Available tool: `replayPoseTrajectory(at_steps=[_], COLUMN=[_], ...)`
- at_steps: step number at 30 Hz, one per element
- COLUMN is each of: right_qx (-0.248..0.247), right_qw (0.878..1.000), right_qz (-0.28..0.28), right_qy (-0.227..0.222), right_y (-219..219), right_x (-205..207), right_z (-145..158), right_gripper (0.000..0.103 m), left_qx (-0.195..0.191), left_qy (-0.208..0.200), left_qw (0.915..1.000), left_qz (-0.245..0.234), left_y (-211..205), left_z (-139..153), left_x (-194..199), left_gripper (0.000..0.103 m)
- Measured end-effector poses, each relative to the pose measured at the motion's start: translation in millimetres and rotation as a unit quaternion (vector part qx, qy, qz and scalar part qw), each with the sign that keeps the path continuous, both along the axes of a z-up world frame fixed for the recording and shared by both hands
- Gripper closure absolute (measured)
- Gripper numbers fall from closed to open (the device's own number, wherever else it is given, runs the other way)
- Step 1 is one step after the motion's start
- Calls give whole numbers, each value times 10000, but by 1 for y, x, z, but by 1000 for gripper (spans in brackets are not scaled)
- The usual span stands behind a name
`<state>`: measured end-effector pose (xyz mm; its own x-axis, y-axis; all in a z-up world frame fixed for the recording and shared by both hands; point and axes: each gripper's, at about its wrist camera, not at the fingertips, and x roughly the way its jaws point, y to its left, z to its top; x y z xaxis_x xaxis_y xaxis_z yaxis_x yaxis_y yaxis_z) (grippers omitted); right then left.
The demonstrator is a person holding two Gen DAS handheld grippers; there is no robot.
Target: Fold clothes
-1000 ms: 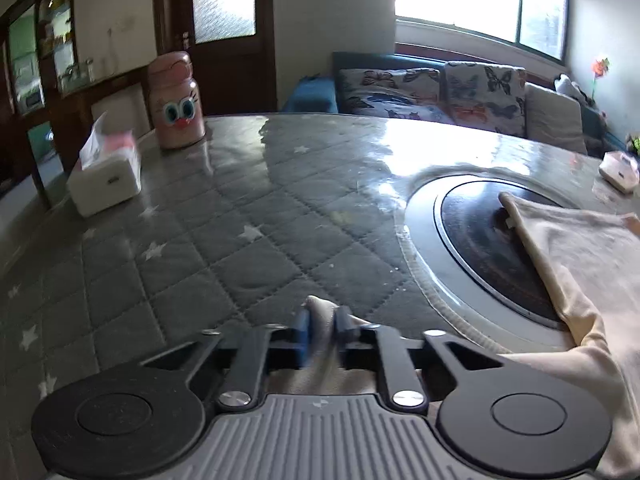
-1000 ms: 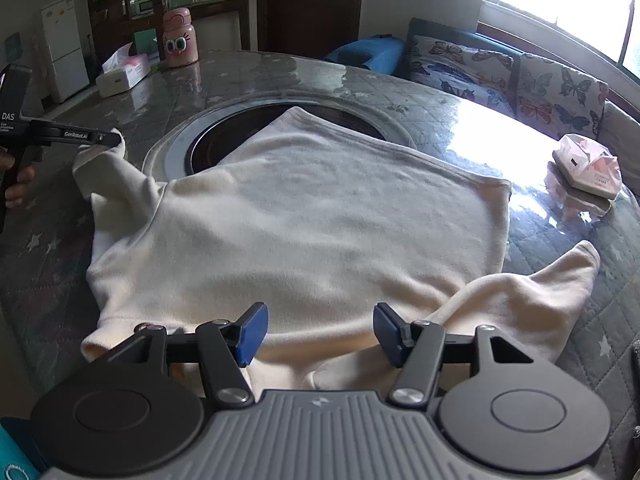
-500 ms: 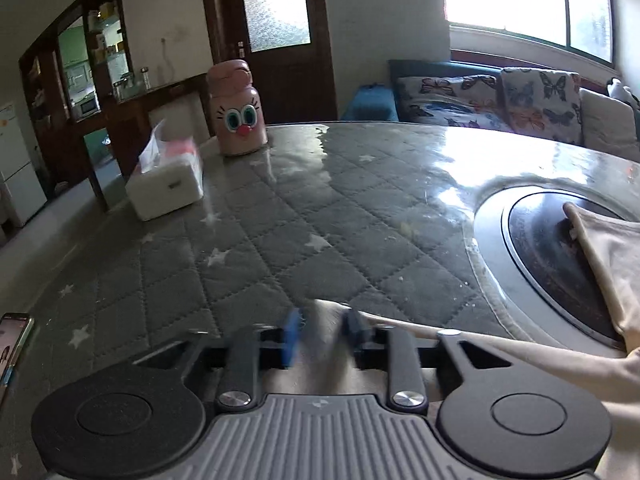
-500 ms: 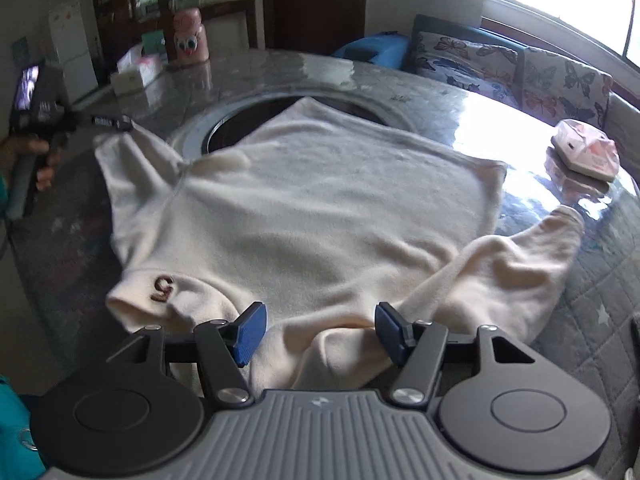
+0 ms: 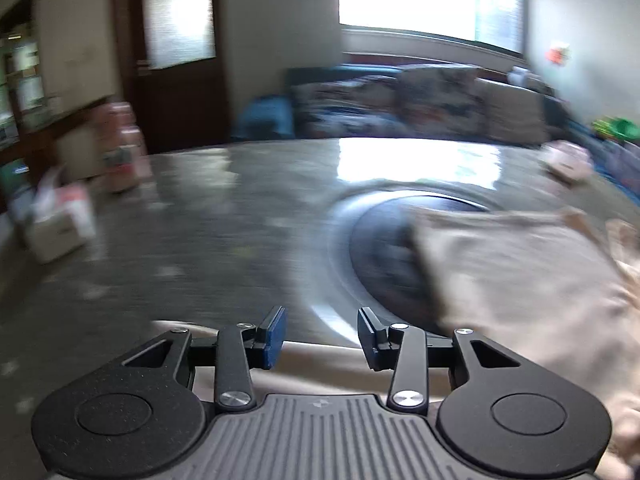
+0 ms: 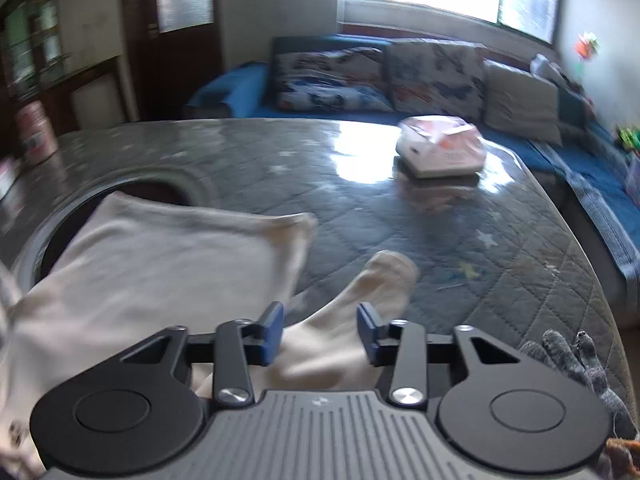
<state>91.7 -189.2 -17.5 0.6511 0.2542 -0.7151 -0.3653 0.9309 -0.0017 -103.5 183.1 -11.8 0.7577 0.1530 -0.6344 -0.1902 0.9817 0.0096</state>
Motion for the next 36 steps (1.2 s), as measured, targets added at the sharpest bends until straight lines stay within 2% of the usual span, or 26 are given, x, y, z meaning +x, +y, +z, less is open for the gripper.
replayPoseTrajectory(at_steps=[2,5,8,14,15,17,19,24,29,33,35,36], right_qx=[-47,-62,-53,-160,-243,-450,-562,-453,-261,-502,-638,-722], right_qw=[9999,9992,9985,9982,9982,9978,9974,9983,9990,9983,9977,9972], right_qz=[-114,-364,-497,-524,-503,-480,-452,-359,-326,-289,-236,-191], right_qy=[30,121,231,247,208,101,35,48,165,56,2,-43], right_y=[-2,-6,-7,-1,2,6,7,4,7,19,22,24], right_x=[15,38,50,59,59,59,61,61,65,64,63,62], right_z=[-5,-15,-23,-31,-32,-33,-34,-31,-33,-39,-39,-39], right_gripper=[71,73,74,75,77,95,100,101,87,88,99,99], left_qx=[-126,-311,-502,-823,-835,-906,-986,-1015,-1063,-1065,-1061,-1065], left_qy=[86,126,183,348,356,355,386,425,416,408,414,410], left_qw=[9988,9924,9817,9595,9571,9531,9498,9457,9432,9393,9372,9359], left_qz=[-466,-1187,-1826,-2670,-2751,-2865,-2944,-3058,-3121,-3236,-3296,-3334], left_y=[-25,-62,-95,-149,-156,-163,-170,-177,-180,-183,-185,-186], left_z=[-1,-4,-5,-10,-11,-12,-13,-14,-14,-13,-14,-14], left_x=[6,12,18,25,25,24,23,20,19,17,17,16], left_gripper=[60,60,60,60,60,60,60,60,60,60,60,60])
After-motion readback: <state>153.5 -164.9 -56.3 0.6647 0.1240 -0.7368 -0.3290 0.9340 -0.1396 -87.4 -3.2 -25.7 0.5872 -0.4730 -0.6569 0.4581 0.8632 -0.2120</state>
